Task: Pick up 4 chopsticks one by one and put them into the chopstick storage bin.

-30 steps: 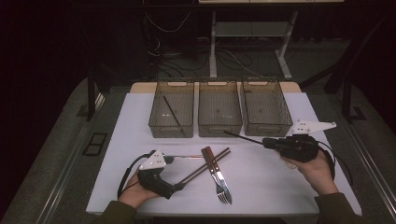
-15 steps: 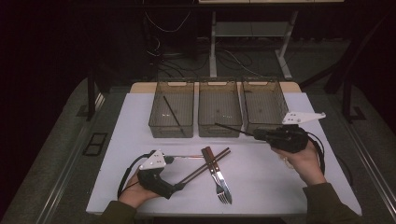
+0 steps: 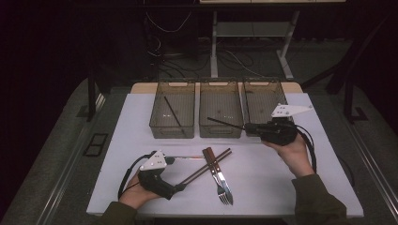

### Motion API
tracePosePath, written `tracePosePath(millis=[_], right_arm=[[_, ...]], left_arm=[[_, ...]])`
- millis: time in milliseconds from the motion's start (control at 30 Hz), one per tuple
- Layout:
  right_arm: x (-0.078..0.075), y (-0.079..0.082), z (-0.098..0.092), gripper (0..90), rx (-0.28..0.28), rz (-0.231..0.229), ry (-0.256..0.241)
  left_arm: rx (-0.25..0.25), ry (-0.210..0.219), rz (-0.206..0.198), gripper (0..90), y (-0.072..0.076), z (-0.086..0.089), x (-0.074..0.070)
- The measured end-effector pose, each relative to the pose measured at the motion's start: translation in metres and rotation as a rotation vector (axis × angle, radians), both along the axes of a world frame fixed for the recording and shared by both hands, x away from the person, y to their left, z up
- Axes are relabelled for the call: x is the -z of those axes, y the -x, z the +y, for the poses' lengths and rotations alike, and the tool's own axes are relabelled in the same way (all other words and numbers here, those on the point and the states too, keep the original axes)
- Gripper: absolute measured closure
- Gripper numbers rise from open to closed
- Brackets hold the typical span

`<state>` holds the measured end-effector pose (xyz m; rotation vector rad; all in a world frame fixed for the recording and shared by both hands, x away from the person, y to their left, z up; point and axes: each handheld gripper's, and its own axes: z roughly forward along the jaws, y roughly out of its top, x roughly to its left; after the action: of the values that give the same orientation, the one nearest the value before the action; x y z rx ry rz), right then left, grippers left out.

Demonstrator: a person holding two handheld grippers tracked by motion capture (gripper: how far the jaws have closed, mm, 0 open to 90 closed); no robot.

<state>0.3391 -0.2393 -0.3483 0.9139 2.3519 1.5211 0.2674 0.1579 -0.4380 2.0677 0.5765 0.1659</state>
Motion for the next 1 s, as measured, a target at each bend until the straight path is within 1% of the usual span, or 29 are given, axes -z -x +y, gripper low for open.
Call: tracePosePath(millis=[167,233,333,533,667,767,867,1000], right_arm=[[-0.003,-0.008,0.009,86.4,0.011,-0.001,-0.003],[-0.004,-0.012,0.014,86.4,0.016,-0.001,0.007],[-0.007,-0.019,0.023,86.4,0.017,-0.001,0.022],[-0.011,-0.032,0.041,86.4,0.025,0.003,0.031],[-0.014,-0.039,0.054,86.3,0.022,0.005,0.024],[-0.014,-0.045,0.065,86.4,0.022,0.009,0.029],[-0.014,-0.05,0.073,86.4,0.029,0.007,0.032],[-0.014,-0.059,0.085,86.3,0.044,0.019,0.025]], left_arm=[[-0.001,0.001,0.003,0.0,0.0,0.0,0.0],[-0.003,0.003,0.006,0.0,0.0,0.0,0.0],[0.0,0.002,0.002,0.0,0.0,0.0,0.0],[-0.002,0.006,0.005,0.0,0.0,0.0,0.0],[-0.001,0.007,0.005,0.0,0.0,0.0,0.0],[-0.001,0.006,0.004,0.0,0.0,0.0,0.0],[0.002,0.003,0.003,0.0,0.0,0.0,0.0],[0.001,0.003,0.007,0.0,-0.001,-0.001,0.001]])
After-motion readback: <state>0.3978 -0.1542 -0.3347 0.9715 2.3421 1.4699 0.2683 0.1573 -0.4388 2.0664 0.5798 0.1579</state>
